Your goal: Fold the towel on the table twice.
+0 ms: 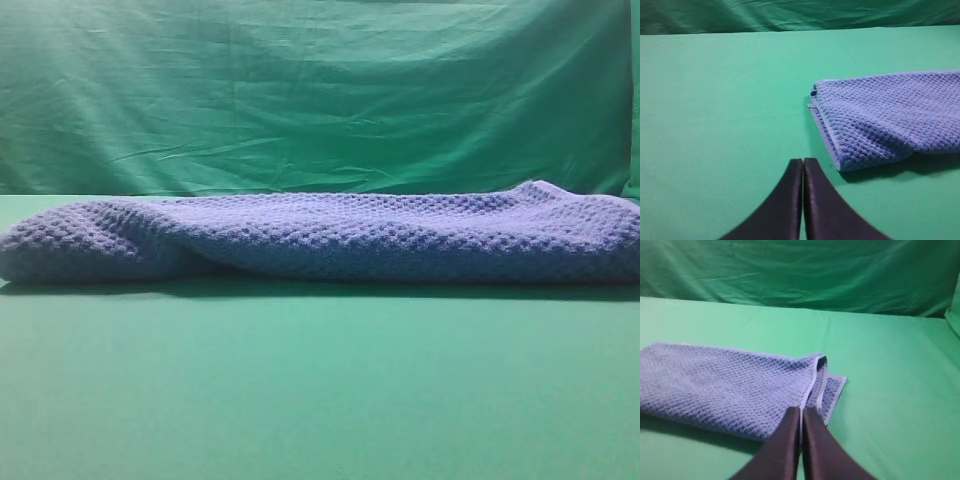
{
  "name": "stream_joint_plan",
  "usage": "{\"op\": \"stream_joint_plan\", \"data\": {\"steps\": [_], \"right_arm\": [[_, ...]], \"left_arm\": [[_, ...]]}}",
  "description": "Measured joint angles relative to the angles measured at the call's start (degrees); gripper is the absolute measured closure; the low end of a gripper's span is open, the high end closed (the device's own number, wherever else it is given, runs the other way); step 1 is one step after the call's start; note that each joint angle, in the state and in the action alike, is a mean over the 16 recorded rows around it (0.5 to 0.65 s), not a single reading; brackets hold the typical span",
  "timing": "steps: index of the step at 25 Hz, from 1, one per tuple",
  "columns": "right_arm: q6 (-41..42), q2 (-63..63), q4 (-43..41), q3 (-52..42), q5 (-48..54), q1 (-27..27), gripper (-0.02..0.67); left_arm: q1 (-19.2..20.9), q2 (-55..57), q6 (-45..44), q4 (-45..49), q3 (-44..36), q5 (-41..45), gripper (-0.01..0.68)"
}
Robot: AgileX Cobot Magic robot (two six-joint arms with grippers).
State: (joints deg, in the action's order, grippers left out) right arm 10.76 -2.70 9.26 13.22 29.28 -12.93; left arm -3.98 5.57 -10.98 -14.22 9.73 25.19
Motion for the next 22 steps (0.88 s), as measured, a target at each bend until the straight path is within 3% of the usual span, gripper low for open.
{"op": "stream_joint_plan", "data": {"steps": [7, 22], "right_arm": [[0.0, 0.0, -0.4, -1.6, 0.7, 0.0, 0.649], [0.0, 0.0, -2.6, -12.5, -10.3, 0.0, 0.649]], "left_arm": [[0.0, 0.0, 0.0, 0.4, -2.7, -1.0, 0.673], [0.0, -4.4, 0.0, 4.4, -10.4, -8.0, 0.673]]}}
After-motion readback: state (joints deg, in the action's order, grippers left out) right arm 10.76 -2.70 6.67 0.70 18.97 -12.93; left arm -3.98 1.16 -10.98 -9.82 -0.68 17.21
